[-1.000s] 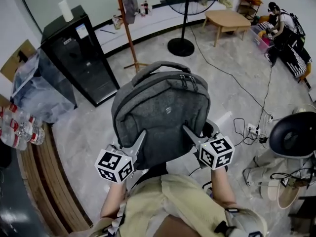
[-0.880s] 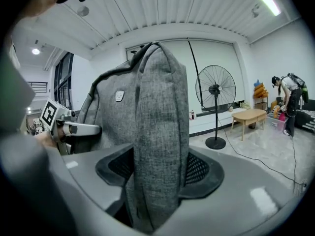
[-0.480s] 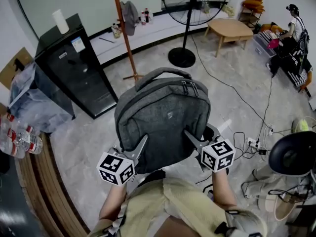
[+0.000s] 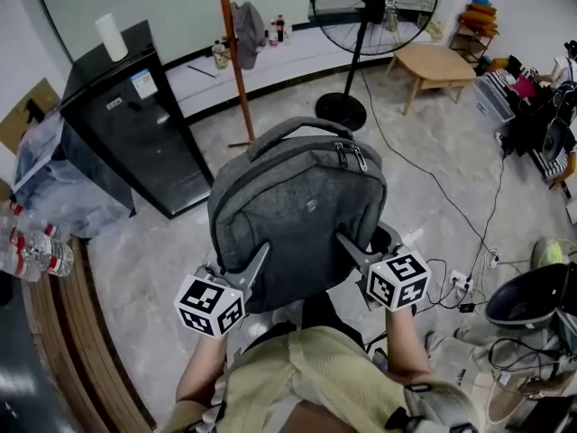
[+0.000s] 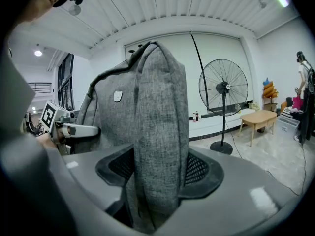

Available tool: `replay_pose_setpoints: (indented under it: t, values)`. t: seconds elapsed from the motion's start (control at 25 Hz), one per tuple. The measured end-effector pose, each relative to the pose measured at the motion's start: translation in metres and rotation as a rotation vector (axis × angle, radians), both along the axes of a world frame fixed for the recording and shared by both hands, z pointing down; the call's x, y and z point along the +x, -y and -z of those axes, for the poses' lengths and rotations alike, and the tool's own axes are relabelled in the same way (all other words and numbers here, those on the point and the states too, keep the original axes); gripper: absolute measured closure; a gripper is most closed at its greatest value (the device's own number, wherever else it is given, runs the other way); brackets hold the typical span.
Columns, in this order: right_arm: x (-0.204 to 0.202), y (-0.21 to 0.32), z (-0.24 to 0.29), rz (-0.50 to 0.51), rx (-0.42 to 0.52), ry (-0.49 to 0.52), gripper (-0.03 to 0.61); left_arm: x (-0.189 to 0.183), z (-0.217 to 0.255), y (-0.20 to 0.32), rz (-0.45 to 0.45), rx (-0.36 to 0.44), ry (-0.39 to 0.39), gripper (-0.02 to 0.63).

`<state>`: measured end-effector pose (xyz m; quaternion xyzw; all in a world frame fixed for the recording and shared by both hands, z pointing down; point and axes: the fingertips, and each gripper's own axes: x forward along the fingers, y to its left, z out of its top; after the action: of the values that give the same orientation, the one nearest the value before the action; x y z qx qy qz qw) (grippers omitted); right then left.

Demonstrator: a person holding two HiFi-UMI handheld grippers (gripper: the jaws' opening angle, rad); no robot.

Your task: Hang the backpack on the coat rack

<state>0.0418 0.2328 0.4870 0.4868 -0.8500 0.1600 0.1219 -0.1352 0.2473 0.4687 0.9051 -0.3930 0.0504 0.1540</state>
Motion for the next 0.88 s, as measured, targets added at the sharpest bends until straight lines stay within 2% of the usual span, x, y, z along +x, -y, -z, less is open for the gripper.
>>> replay_pose_setpoints:
  t: [0.36, 0.88]
  values:
    - [0.004, 0.086, -0.003, 0.083, 0.007, 0.004, 0.311, 0.006, -0.004, 0.068, 0.123, -0.010, 0.006, 0.482]
    - [0.035, 0.187, -0.007, 0.178, -0.021, 0.005, 0.311, 0.040, -0.013, 0.154, 0.219, -0.045, -0.011, 0.483]
